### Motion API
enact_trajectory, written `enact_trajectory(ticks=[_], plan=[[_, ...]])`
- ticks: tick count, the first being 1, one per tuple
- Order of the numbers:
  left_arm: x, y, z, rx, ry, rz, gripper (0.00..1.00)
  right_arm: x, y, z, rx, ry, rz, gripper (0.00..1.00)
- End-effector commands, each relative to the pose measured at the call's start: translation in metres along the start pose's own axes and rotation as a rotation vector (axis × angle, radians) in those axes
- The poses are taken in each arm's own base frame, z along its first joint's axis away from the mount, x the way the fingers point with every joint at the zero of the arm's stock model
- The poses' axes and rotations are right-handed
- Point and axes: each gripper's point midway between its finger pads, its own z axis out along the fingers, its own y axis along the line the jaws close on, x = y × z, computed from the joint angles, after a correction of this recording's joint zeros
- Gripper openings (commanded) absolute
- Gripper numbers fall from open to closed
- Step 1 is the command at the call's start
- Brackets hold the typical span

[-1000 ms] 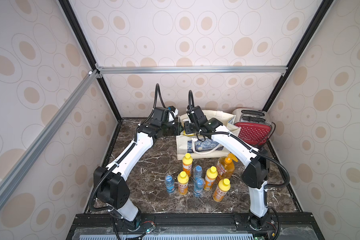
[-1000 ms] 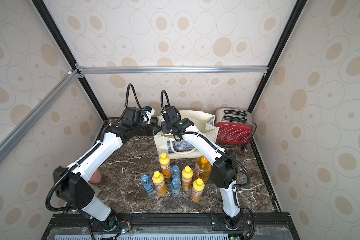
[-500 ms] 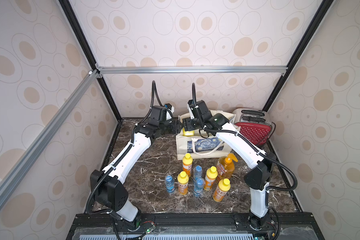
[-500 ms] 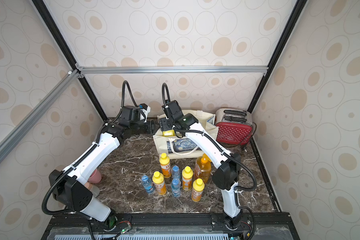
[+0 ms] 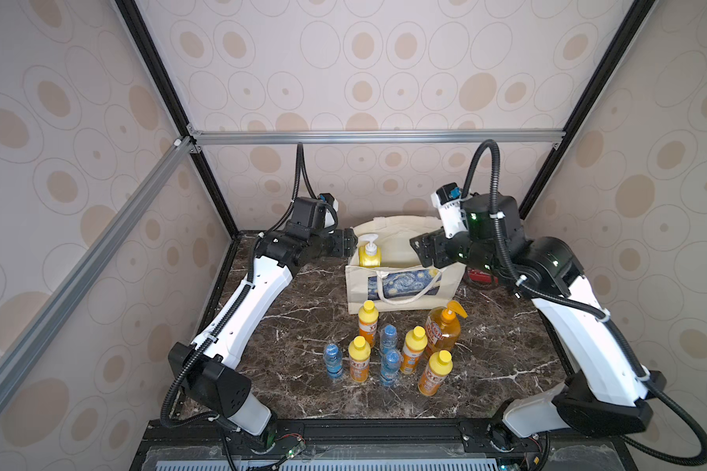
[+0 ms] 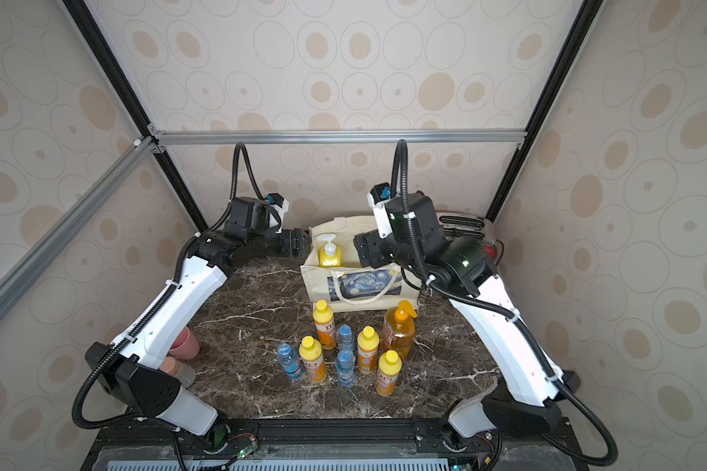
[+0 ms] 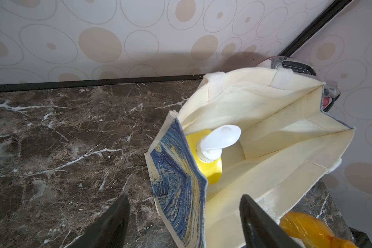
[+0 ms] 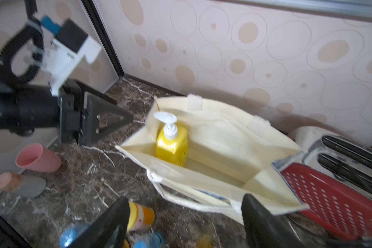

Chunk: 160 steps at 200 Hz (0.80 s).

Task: Pack dish soap into the shopping bag
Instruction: Adjust the bottle of dish soap in the shopping bag, then pick up the bottle of dish soap at the center of the board.

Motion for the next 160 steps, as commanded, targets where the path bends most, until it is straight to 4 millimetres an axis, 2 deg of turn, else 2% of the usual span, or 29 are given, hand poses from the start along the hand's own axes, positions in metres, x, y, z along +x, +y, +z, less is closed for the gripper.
enact_trajectory(ticks=[1, 24, 48, 82, 126, 160], plan=[[0.014, 0.010, -0.005, -0.053, 0.016, 0.043, 0.80, 0.069, -0.018, -0.014, 0.064, 0.201, -0.063, 0.85], [0.025, 0.019, -0.008, -0.082, -0.008, 0.047, 0.81, 0.116, -0.025, -0.026, 0.065, 0.296, -0.051, 0.86], [0.033, 0.022, -0.008, -0.078, -0.048, 0.032, 0.83, 0.148, -0.028, -0.030, 0.062, 0.315, 0.002, 0.86], [0.048, 0.025, -0.007, -0.067, -0.054, 0.010, 0.83, 0.170, -0.029, -0.024, 0.059, 0.292, 0.054, 0.86], [0.053, 0.023, -0.007, -0.047, -0.055, 0.010, 0.83, 0.193, -0.040, -0.004, 0.144, 0.318, 0.084, 0.86], [0.045, 0.012, -0.007, 0.008, -0.072, -0.002, 0.84, 0.197, -0.041, 0.012, 0.166, 0.273, 0.127, 0.72]])
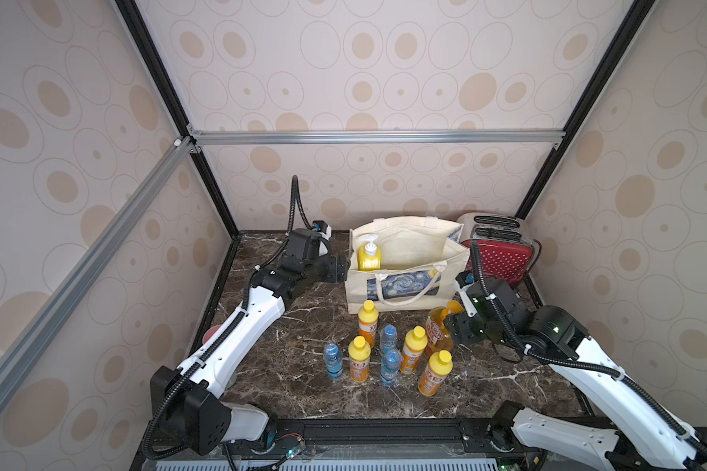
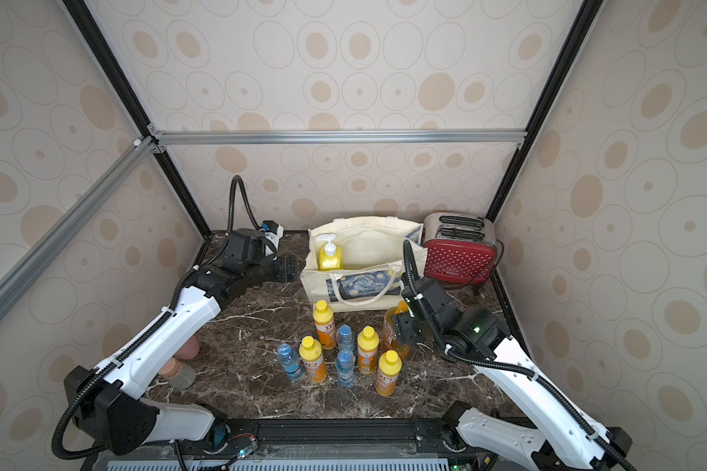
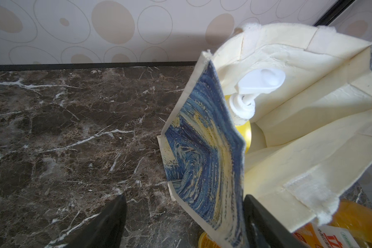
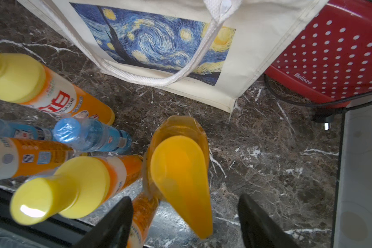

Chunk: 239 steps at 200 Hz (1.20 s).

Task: Pack dish soap into the shopping bag
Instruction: Pick up the bottle of dish soap at the center of the board.

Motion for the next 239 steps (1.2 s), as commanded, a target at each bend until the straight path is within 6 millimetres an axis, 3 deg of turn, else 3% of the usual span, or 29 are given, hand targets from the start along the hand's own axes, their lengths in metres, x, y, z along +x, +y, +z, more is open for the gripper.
enact_trajectory(ticks=[1, 43, 102, 136, 158, 199, 239], plan=[[-0.011, -0.011, -0.007, 0.050, -0.041, -0.014, 0.84, -0.011, -0.001, 0.005, 0.016, -0.072, 0.065, 0.71], [-0.019, -0.026, -0.010, 0.115, -0.030, -0.010, 0.84, -0.011, 0.003, 0.027, 0.033, -0.065, 0.080, 0.65], [-0.019, -0.026, -0.017, 0.118, -0.028, 0.001, 0.85, -0.007, -0.002, 0.052, 0.010, -0.053, 0.145, 0.54], [-0.019, -0.026, -0.019, 0.117, -0.028, 0.007, 0.85, -0.005, 0.000, 0.060, 0.004, -0.038, 0.140, 0.43], [-0.019, -0.026, -0.018, 0.117, -0.028, 0.008, 0.85, -0.002, 0.000, 0.061, 0.006, -0.024, 0.131, 0.29], [-0.019, -0.026, -0.015, 0.117, -0.023, 0.008, 0.85, -0.010, -0.009, 0.042, 0.039, -0.048, 0.095, 0.09], [-0.018, -0.026, -0.015, 0.115, -0.022, 0.008, 0.85, -0.043, -0.016, -0.002, 0.045, -0.130, 0.052, 0.01]])
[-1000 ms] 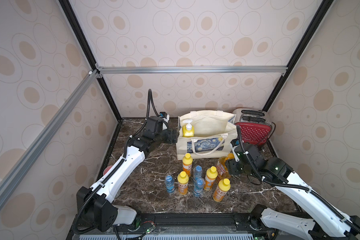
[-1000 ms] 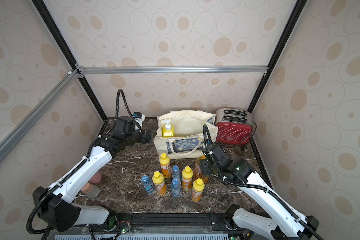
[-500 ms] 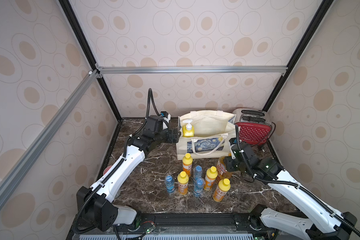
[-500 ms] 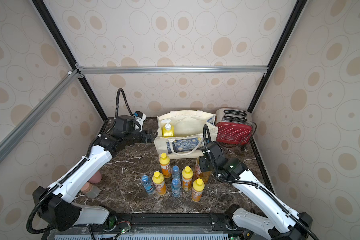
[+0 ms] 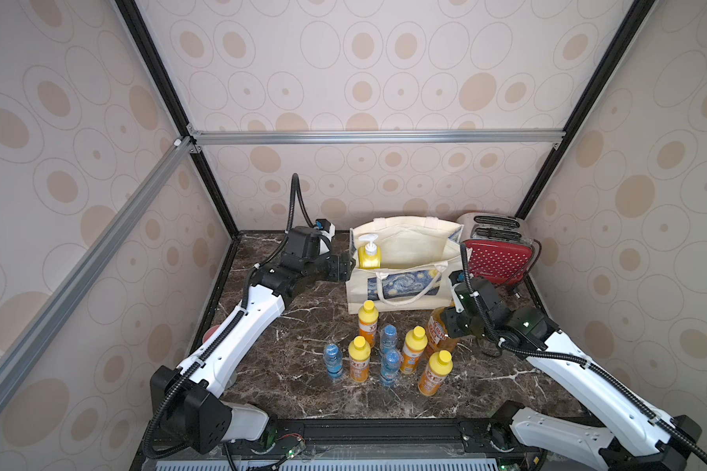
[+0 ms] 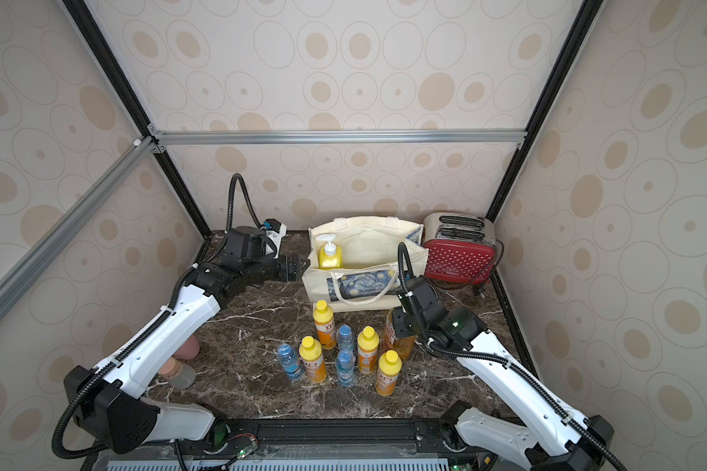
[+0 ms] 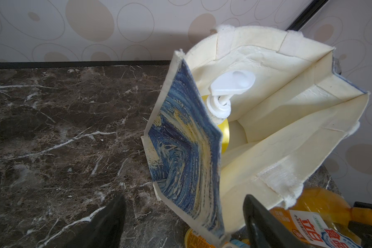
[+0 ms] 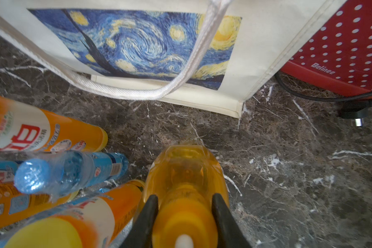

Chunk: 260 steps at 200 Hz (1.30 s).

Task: Pack dish soap into the shopping bag
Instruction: Pick up the bottle of dish soap at the center of the board, then place the bottle of dish soap in the shopping bag.

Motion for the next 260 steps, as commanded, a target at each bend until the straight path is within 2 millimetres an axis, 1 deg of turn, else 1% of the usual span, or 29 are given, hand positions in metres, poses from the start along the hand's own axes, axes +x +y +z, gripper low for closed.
enact_trajectory(ticks=[1, 38, 63, 67, 71, 72, 87, 111, 143, 177, 201, 209, 212, 215, 242, 260], plan=[[-0.016, -0.009, -0.011, 0.020, -0.040, 0.020, 0.85, -0.041, -0.010, -0.043, 0.028, -0.136, -0.021, 0.01], [-0.012, -0.008, -0.010, 0.018, -0.034, 0.016, 0.84, -0.075, -0.007, -0.085, -0.006, -0.221, -0.043, 0.00], [-0.011, -0.007, -0.010, 0.020, -0.032, 0.015, 0.84, -0.100, 0.001, -0.109, -0.059, -0.289, -0.054, 0.00], [-0.010, -0.007, -0.009, 0.020, -0.030, 0.015, 0.85, -0.106, 0.003, -0.115, -0.069, -0.308, -0.054, 0.00], [-0.010, -0.008, -0.009, 0.020, -0.030, 0.015, 0.84, -0.110, 0.004, -0.117, -0.075, -0.315, -0.059, 0.00], [-0.010, -0.008, -0.009, 0.021, -0.031, 0.015, 0.84, -0.112, 0.004, -0.121, -0.077, -0.325, -0.057, 0.00], [-0.009, -0.008, -0.007, 0.022, -0.027, 0.013, 0.84, -0.130, 0.009, -0.132, -0.095, -0.365, -0.069, 0.00], [-0.007, -0.008, -0.005, 0.027, -0.021, 0.010, 0.84, -0.163, 0.017, -0.159, -0.134, -0.462, -0.077, 0.00], [-0.004, -0.007, -0.003, 0.029, -0.014, 0.007, 0.83, -0.206, 0.032, -0.189, -0.196, -0.572, -0.092, 0.00], [-0.002, -0.008, -0.003, 0.034, -0.013, 0.006, 0.83, -0.245, 0.041, -0.206, -0.206, -0.674, -0.098, 0.00], [-0.001, -0.008, -0.004, 0.037, -0.012, 0.005, 0.82, -0.270, 0.043, -0.219, -0.202, -0.750, -0.087, 0.00], [-0.001, -0.008, -0.004, 0.037, -0.012, 0.005, 0.82, -0.278, 0.042, -0.221, -0.194, -0.771, -0.082, 0.00], [-0.001, -0.008, -0.004, 0.037, -0.014, 0.006, 0.82, -0.280, 0.042, -0.218, -0.189, -0.769, -0.083, 0.00], [-0.001, -0.008, -0.004, 0.038, -0.014, 0.006, 0.82, -0.285, 0.041, -0.227, -0.191, -0.795, -0.077, 0.00], [0.001, -0.008, -0.005, 0.038, -0.011, 0.006, 0.82, -0.307, 0.040, -0.232, -0.199, -0.845, -0.052, 0.00], [0.002, -0.007, -0.004, 0.038, -0.008, 0.007, 0.82, -0.318, 0.038, -0.237, -0.210, -0.880, -0.032, 0.00]])
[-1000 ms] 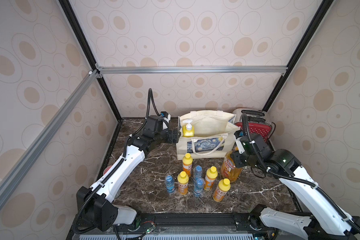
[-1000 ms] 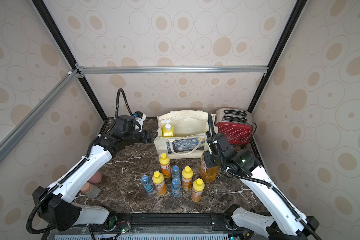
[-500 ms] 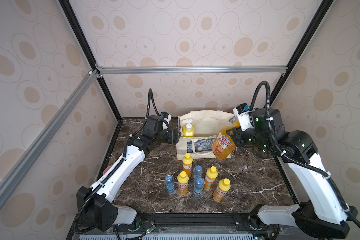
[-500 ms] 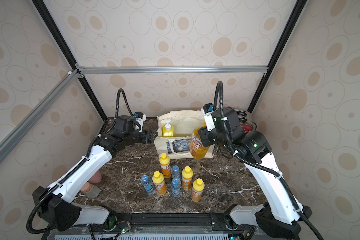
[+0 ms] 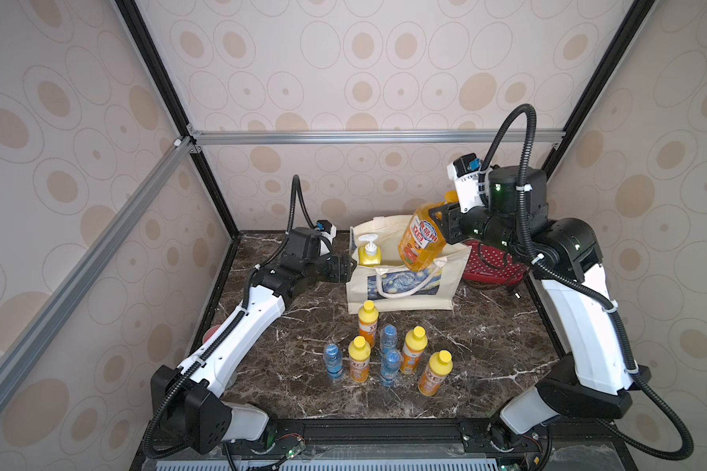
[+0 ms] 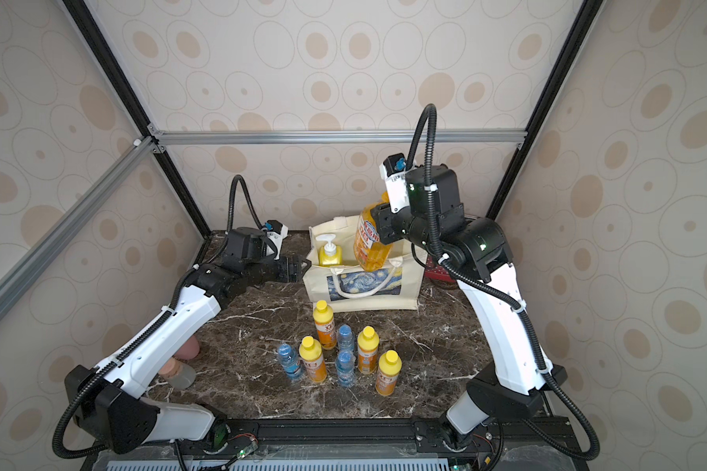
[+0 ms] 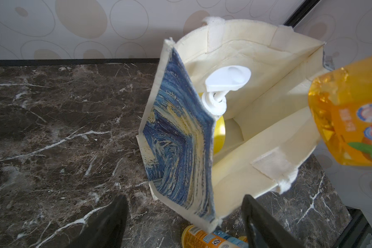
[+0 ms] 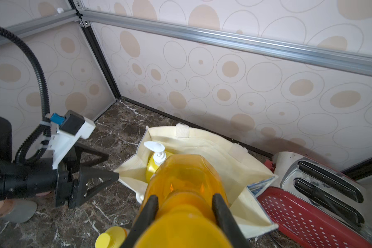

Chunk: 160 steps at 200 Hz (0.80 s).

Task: Pack dish soap into the shopping bag
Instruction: Place the bottle of dish soap in the shopping bag.

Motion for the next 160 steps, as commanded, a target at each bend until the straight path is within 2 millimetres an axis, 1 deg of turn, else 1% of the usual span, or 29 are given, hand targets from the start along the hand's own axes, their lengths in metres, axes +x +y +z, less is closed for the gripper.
enact_trajectory(ticks=[1, 27, 41, 55, 81, 100, 105, 107, 111, 143, 145, 146, 149, 160], plan=[[-0.002, -0.005, -0.008, 0.013, -0.018, 0.008, 0.82, -0.092, -0.009, -0.046, -0.009, -0.365, 0.058, 0.00], [-0.002, -0.005, -0.009, 0.015, -0.020, 0.008, 0.81, -0.101, -0.017, -0.042, 0.006, -0.393, 0.075, 0.00], [-0.002, -0.005, -0.010, 0.014, -0.020, 0.009, 0.82, -0.099, -0.025, -0.032, 0.029, -0.384, 0.078, 0.00], [-0.003, -0.006, -0.011, 0.016, -0.023, 0.012, 0.81, -0.093, -0.032, -0.015, 0.051, -0.355, 0.081, 0.00], [-0.002, -0.005, -0.012, 0.010, -0.019, 0.014, 0.81, -0.072, -0.042, 0.018, 0.102, -0.282, 0.070, 0.00], [-0.002, -0.005, -0.013, 0.008, -0.017, 0.015, 0.81, -0.057, -0.047, 0.036, 0.138, -0.241, 0.059, 0.00], [-0.002, -0.004, -0.013, 0.007, -0.017, 0.014, 0.81, -0.056, -0.049, 0.038, 0.148, -0.239, 0.056, 0.00], [-0.002, -0.004, -0.013, 0.006, -0.017, 0.015, 0.81, -0.048, -0.049, 0.044, 0.152, -0.218, 0.053, 0.00], [-0.002, -0.004, -0.013, 0.006, -0.017, 0.015, 0.81, -0.043, -0.050, 0.049, 0.157, -0.204, 0.052, 0.00], [-0.001, -0.003, -0.014, 0.001, -0.017, 0.016, 0.81, -0.011, -0.050, 0.074, 0.158, -0.143, 0.061, 0.00], [-0.001, -0.003, -0.014, 0.000, -0.016, 0.016, 0.81, -0.012, -0.050, 0.074, 0.158, -0.149, 0.063, 0.00], [-0.001, -0.003, -0.014, 0.000, -0.016, 0.016, 0.81, -0.008, -0.050, 0.077, 0.160, -0.139, 0.064, 0.00], [-0.001, -0.003, -0.013, 0.000, -0.016, 0.015, 0.81, -0.008, -0.050, 0.077, 0.159, -0.141, 0.065, 0.00], [-0.001, -0.003, -0.013, 0.000, -0.016, 0.016, 0.81, 0.003, -0.051, 0.085, 0.169, -0.120, 0.066, 0.00]])
